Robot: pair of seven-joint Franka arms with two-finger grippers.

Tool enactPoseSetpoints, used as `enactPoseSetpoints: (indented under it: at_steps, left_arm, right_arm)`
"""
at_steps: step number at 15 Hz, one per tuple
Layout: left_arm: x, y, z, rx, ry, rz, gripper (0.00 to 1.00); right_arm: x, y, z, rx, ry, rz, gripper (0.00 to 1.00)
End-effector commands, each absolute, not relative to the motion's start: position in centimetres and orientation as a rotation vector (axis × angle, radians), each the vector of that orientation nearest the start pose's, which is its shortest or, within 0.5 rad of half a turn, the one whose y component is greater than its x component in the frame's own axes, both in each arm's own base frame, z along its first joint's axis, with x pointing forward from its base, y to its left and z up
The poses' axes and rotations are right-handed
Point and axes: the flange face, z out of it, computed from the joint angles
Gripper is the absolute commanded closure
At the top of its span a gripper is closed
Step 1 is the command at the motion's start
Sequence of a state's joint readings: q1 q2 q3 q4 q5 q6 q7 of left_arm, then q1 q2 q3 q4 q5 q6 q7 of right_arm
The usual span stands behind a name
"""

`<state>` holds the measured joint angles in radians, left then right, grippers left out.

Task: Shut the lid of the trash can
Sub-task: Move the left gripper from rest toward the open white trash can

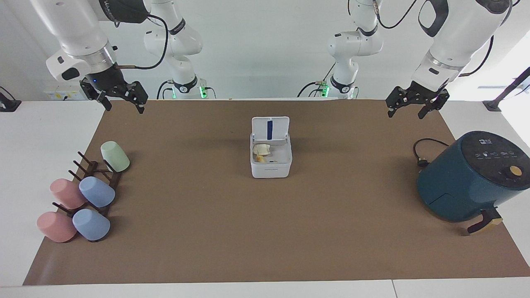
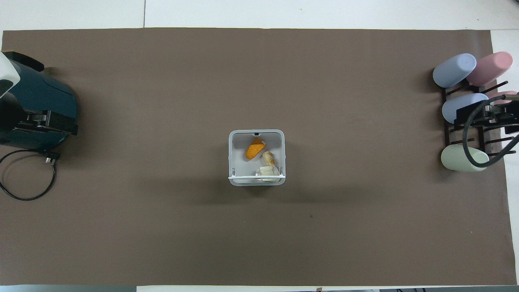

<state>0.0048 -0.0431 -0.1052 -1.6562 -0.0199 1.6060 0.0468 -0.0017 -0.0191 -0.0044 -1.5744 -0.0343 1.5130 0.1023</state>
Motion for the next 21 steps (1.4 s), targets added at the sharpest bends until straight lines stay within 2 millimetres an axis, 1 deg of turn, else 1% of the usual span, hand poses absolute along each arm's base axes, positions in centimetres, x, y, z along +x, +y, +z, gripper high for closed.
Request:
enactPoseSetpoints:
  at_steps: [1,5,6,7,8,9,10,11,12,13,14,15,16,18,19,21]
  left_arm:
    - [53.8,-6.1,61.0,-3.157,0.24,-0.003,0.0]
    - [53.7,-6.1,60.8,-3.155,0.255,0.008,0.0]
    - [53.6,-6.5,60.9,-3.158,0.25,0.007,0.0]
    - [53.4,-7.8,60.8,-3.159,0.257,0.008,0.0]
    - [53.1,-9.6,60.7,-3.159,0.242,0.017,0.0]
    - [51.9,-12.9,60.5,-3.158,0.232,0.022,0.02]
    - [50.3,-16.6,59.9,-3.154,0.214,0.036,0.4]
    - [47.8,-20.4,59.0,-3.15,0.178,0.041,0.99]
    - [44.7,-24.3,57.8,-3.155,0.193,-0.008,1.0]
    - [42.1,-27.4,56.9,-3.171,0.216,-0.049,1.0]
    - [39.4,-30.7,55.6,-3.179,0.24,-0.043,1.0]
    - [37.5,-33.5,54.7,-3.183,0.272,-0.027,1.0]
    - [36.0,-35.9,53.9,-3.198,0.296,-0.022,1.0]
    - [34.7,-39.1,51.9,-3.208,0.315,-0.014,1.0]
    - [34.4,-40.5,50.7,-3.213,0.31,-0.012,1.0]
    - [35.3,-41.8,49.4,-3.245,0.25,-0.046,1.0]
  right_arm:
    - [53.7,-0.8,62.8,-3.173,0.15,0.056,0.0]
    - [53.7,-0.8,62.9,-3.173,0.15,0.054,0.0]
    - [53.7,-0.8,62.8,-3.173,0.15,0.056,0.0]
    - [53.7,-0.8,62.8,-3.173,0.15,0.056,0.0]
    - [53.7,-0.8,62.8,-3.173,0.15,0.056,0.0]
    - [53.7,-0.8,62.8,-3.173,0.15,0.056,0.0]
    - [53.7,-0.8,62.9,-3.173,0.15,0.054,0.0]
    - [53.7,-0.8,62.8,-3.173,0.15,0.056,0.0]
    - [53.7,-0.8,62.8,-3.173,0.15,0.056,0.0]
    - [53.7,-0.8,62.8,-3.173,0.15,0.056,0.0]
    - [53.7,-0.8,62.9,-3.173,0.15,0.054,0.0]
    - [53.7,-0.8,62.8,-3.173,0.15,0.056,0.0]
    - [53.7,-0.8,62.8,-3.173,0.15,0.056,0.0]
    - [53.7,-0.8,62.9,-3.173,0.15,0.054,0.0]
    - [53.7,-0.8,62.9,-3.173,0.15,0.054,0.0]
    - [53.7,-0.8,62.9,-3.173,0.15,0.054,0.0]
